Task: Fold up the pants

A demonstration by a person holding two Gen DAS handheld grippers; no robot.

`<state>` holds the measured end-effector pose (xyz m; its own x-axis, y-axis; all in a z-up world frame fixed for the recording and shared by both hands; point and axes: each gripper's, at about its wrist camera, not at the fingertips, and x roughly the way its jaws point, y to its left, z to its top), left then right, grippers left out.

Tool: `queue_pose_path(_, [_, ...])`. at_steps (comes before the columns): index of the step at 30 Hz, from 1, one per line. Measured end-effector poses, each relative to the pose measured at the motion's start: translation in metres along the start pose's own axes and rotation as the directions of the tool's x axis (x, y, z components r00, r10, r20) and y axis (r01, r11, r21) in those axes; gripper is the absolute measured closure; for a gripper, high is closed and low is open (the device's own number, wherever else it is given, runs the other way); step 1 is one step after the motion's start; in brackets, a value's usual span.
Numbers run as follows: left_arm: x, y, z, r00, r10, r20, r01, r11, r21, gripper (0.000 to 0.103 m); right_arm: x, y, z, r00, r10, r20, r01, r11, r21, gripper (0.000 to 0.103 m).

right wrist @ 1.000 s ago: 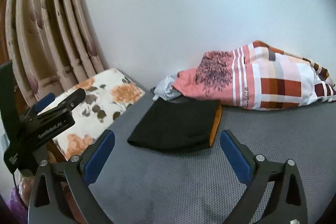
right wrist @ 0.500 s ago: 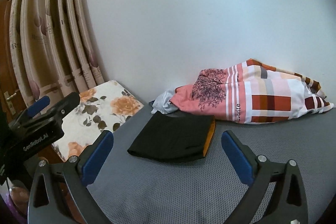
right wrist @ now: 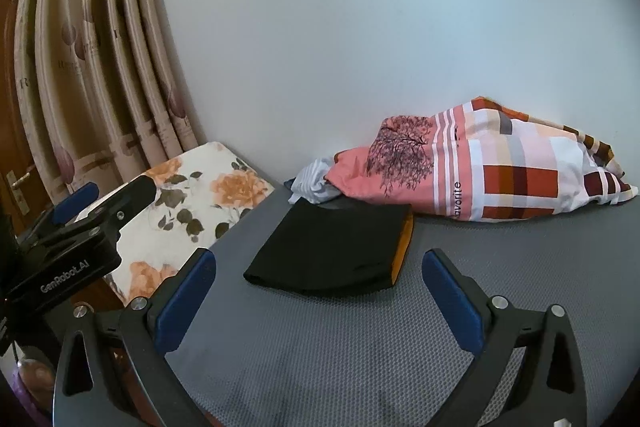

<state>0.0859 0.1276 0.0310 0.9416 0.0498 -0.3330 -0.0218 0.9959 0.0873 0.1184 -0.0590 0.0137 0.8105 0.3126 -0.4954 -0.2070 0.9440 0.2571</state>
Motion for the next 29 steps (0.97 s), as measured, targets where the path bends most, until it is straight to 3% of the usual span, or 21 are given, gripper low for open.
queue_pose_path(17, [0.021, 0.004, -0.014, 0.997, -0.047, -0.066, 0.046, 0.999, -0.020, 0.000, 0.014, -0.002, -0.009, 0.999, 0.005, -0.047, -0.005, 1.000, 0.007, 0.000])
queue_pose_path(29, [0.025, 0.002, -0.025, 0.998, 0.002, -0.061, -0.003, 1.000, -0.015, 0.000, 0.020, -0.001, -0.015, 0.998, -0.007, -0.065, 0.007, 1.000, -0.003, 0.000])
